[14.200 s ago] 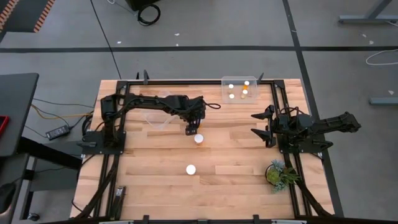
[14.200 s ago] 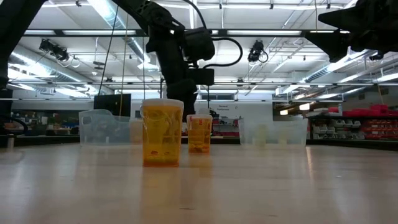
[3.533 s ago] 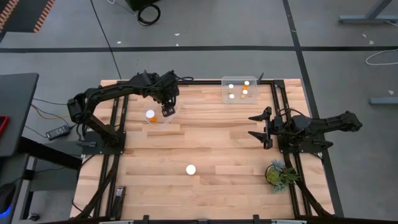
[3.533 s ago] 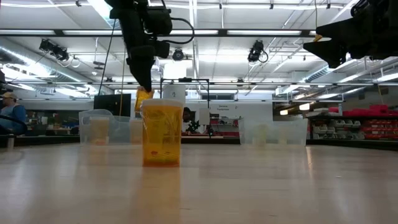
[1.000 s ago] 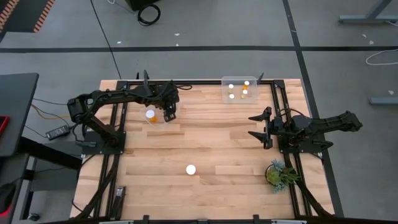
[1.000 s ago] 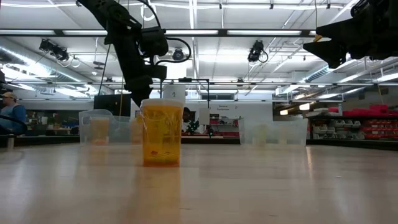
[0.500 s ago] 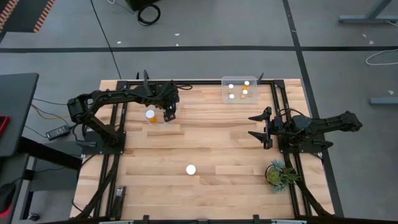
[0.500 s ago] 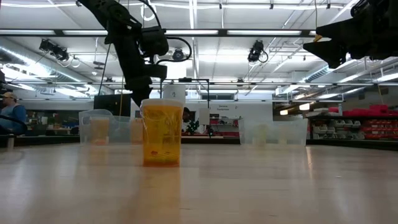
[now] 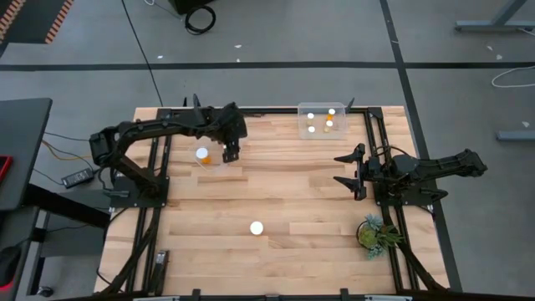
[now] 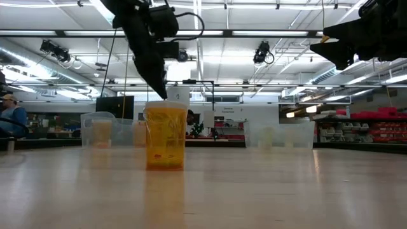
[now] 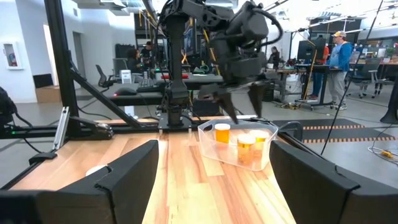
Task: Pick and place medicine bottles into bin by pill shape (circle, oval)
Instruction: Put the orange pill bottle into the left transparent bin
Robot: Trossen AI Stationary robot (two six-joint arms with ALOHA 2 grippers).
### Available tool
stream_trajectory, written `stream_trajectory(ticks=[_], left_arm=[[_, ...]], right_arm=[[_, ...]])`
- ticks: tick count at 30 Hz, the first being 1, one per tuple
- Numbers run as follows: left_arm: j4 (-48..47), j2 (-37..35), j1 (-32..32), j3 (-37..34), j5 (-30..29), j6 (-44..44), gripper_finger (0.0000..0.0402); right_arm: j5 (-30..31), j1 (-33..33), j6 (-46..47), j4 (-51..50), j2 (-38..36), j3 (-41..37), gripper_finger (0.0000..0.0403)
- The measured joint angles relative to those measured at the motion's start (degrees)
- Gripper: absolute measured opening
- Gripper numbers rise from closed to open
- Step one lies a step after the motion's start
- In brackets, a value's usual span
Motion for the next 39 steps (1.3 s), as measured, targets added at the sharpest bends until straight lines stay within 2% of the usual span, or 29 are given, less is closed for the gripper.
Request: stream_trajectory(ticks=[4,6,22,29,39], left_arm=[[-2.63,0.0,-3.34,0.03,6.72,3.21,0.0269],[-3.66,0.0,-5.45,0.03,8.08,4.14,0.0266],[-3.65,0.02,-23.47,0.03,4.91,-8.13,0.0266],[0.07,0.84,-29.33,0.01,4.96,-13.82,0.0265],[5.56,5.87,-35.57,-0.04,4.93,-21.73,0.0283]], right_arm=[[0.0,0.0,0.0,-0.02,0.0,0.0,0.0314],[0.0,0.02,0.0,-0.07,0.0,0.0,0.0314],[0.0,0.0,0.0,-0.04,0.0,0.0,0.0314],[0.0,0.0,0.0,-0.04,0.0,0.0,0.0314],[0.0,0.01,0.0,-0.03,0.0,0.0,0.0314]])
